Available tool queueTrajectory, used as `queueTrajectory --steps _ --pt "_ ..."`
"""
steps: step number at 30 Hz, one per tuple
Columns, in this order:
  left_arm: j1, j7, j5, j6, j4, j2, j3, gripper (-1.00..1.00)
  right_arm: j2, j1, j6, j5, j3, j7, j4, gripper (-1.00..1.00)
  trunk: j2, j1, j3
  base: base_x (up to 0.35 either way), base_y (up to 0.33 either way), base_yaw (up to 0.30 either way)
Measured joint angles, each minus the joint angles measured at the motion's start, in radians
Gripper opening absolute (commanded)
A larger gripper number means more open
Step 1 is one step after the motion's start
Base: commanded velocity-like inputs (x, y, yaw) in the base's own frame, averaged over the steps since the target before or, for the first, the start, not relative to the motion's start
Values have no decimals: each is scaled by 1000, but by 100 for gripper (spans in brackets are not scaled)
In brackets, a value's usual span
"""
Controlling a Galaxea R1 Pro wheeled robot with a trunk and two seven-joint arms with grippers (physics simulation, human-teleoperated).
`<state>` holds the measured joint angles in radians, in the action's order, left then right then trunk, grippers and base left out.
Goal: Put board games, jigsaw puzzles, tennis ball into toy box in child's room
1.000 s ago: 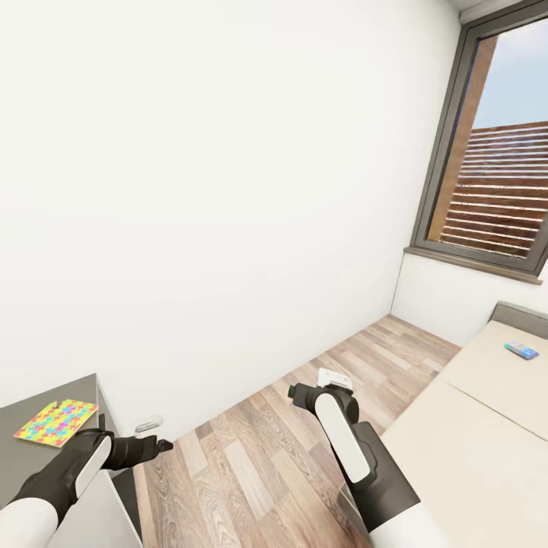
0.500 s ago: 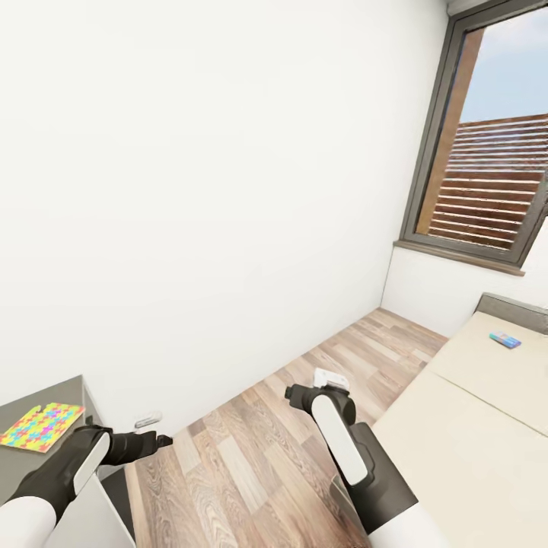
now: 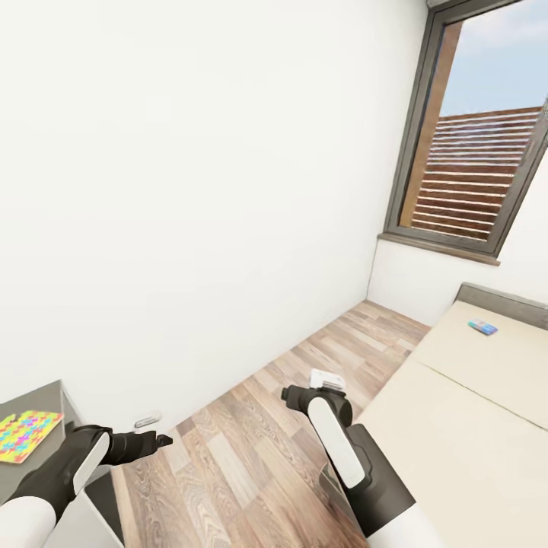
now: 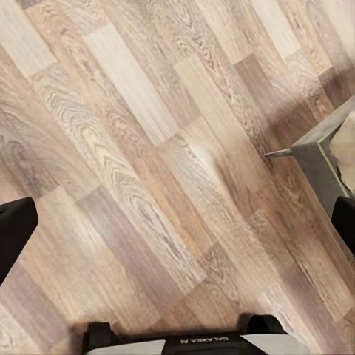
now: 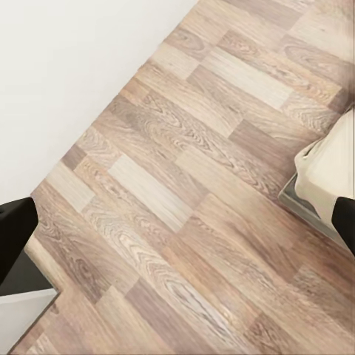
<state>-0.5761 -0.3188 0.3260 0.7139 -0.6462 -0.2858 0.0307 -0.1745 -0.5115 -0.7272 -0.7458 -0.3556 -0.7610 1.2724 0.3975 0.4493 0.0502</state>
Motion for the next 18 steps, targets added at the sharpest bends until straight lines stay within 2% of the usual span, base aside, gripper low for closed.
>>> queueTrajectory --steps 4,14,18 --pt "0 0 0 0 0 0 0 100 0 0 3 0 -12 0 2 100 0 0 3 58 0 -43" --pt "0 0 1 -4 -2 0 0 100 0 0 6 0 -33 1 7 100 0 0 5 170 0 -8" --pt "0 0 0 -3 -2 0 0 100 0 1 6 0 -34 1 7 100 0 0 5 37 0 -148"
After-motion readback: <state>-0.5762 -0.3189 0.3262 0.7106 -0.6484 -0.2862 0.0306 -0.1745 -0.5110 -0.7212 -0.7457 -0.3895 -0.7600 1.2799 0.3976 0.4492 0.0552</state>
